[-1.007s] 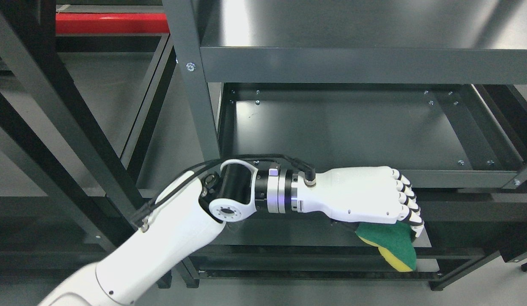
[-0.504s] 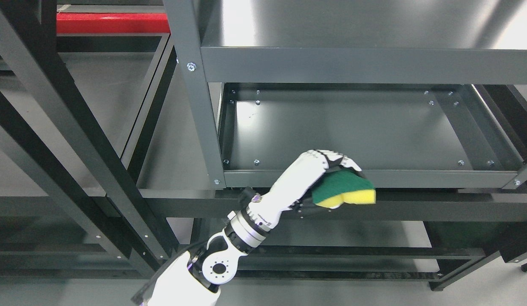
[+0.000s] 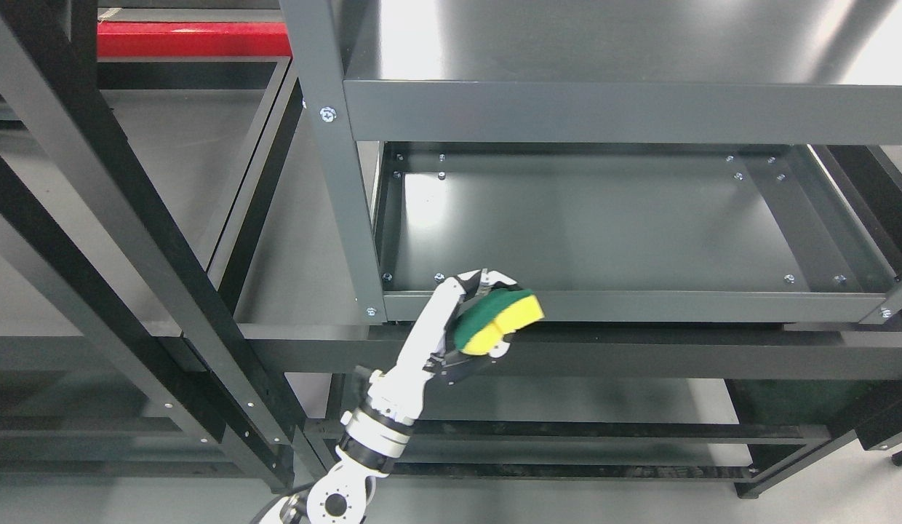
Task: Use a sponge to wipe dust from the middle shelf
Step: 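Withdraw the left hand holding the sponge out of the shelf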
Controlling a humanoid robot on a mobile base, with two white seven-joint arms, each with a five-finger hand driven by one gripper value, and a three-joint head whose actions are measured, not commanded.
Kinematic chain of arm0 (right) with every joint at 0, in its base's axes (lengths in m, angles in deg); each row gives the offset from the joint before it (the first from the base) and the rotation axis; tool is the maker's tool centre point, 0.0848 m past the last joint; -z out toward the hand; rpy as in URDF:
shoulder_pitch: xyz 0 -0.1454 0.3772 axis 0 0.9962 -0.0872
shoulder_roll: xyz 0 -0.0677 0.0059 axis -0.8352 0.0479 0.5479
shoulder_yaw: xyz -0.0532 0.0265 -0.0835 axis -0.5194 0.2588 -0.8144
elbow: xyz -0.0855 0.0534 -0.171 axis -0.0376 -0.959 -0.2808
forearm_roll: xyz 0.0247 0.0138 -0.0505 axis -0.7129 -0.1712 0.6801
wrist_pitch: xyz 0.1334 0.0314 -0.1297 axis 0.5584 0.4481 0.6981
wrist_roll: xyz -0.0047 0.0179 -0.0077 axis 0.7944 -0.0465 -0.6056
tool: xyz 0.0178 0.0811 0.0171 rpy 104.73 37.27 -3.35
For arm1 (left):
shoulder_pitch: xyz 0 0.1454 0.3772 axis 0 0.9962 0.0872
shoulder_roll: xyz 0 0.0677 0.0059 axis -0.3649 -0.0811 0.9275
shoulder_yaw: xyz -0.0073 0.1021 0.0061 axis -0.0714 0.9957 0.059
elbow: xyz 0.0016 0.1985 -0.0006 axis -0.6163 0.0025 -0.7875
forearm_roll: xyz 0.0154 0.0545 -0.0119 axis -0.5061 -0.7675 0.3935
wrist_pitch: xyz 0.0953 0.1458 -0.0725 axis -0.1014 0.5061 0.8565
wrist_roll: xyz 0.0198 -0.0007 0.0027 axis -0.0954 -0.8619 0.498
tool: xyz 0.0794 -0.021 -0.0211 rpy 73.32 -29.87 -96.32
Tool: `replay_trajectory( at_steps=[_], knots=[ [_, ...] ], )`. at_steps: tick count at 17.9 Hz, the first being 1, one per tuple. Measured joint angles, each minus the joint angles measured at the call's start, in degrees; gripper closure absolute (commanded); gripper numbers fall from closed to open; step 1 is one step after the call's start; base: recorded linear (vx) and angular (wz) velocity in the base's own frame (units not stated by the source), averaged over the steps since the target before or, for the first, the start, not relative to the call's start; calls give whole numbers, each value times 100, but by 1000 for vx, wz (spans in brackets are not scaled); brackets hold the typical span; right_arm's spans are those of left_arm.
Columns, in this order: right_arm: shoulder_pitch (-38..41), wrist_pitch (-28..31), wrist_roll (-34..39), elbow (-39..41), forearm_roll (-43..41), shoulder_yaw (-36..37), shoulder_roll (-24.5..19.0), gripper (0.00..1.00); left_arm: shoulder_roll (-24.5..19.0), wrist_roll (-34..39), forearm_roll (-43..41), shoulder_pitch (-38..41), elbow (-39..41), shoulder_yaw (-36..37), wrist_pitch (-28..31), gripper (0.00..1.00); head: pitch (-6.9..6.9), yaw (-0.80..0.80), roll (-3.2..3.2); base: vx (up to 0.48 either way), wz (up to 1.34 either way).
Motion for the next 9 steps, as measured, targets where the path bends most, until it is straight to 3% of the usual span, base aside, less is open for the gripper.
replay_trajectory(
  at_steps=[9],
  knots=[
    [0,0,0,0,0,0,0,0,48,-47,487,447,181,-649,15,100,0,0,0,0,0]
  ],
)
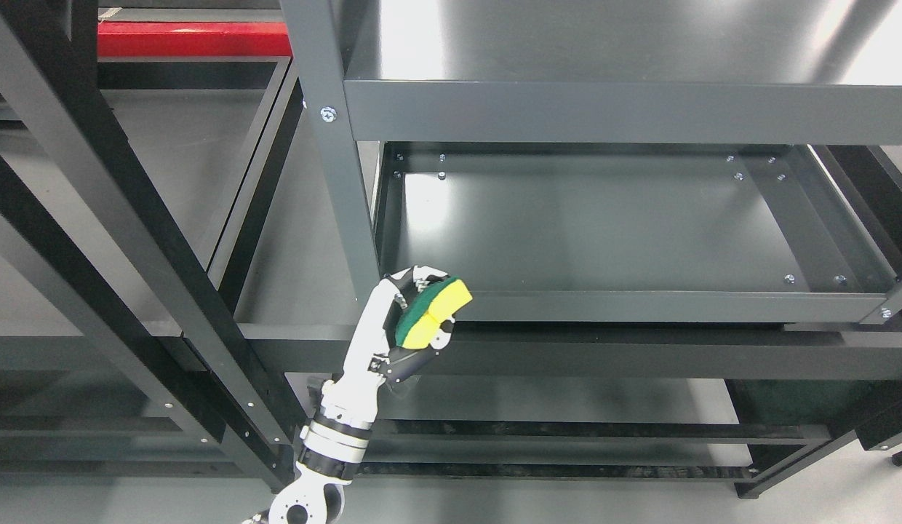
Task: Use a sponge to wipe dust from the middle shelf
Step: 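Withdraw the left hand holding the sponge out of the shelf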
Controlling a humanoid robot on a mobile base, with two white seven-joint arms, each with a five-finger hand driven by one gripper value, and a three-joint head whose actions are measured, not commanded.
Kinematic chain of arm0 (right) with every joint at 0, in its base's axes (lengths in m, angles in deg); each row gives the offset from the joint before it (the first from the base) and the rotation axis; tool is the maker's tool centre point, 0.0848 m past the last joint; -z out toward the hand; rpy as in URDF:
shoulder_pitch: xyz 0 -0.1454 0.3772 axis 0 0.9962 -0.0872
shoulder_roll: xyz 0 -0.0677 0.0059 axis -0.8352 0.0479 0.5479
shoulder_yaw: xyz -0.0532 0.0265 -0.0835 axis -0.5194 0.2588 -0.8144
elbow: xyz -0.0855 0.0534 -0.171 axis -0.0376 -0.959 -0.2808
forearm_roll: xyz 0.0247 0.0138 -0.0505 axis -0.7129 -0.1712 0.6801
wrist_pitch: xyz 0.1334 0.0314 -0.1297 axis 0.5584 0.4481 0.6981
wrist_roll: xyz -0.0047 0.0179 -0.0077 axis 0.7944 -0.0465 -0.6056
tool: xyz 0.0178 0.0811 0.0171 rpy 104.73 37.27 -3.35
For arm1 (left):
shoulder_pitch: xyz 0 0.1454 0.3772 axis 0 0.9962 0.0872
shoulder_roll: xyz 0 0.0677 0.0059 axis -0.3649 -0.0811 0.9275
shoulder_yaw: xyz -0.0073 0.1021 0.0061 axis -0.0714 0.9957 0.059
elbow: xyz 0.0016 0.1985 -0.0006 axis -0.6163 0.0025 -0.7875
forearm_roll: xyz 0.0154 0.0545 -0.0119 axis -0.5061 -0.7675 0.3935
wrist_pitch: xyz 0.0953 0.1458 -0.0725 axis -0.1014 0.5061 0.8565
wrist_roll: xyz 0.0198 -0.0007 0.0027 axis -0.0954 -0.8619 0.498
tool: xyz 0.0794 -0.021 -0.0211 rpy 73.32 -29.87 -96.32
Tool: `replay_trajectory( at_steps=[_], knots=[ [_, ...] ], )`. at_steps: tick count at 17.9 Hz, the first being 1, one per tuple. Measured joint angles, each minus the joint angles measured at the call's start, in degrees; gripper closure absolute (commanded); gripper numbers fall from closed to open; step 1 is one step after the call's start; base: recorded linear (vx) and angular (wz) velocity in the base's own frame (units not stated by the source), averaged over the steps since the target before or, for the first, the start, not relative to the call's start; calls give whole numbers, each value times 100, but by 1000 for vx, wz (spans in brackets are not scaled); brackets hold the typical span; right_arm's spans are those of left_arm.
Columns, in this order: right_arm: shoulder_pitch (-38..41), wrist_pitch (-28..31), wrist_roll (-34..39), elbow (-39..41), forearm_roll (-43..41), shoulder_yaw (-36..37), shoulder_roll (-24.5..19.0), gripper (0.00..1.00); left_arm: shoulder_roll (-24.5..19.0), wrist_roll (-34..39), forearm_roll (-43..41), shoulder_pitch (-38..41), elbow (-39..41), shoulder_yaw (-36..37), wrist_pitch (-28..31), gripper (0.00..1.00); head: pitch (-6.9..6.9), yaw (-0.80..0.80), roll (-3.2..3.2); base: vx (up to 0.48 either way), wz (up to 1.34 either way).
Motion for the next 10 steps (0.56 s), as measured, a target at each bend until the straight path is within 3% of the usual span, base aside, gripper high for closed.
replay_trajectory(
  at_steps=[10],
  knots=[
    [0,0,0,0,0,0,0,0,23,-8,86,159,80,-255,-12,100,0,0,0,0,0]
  ],
)
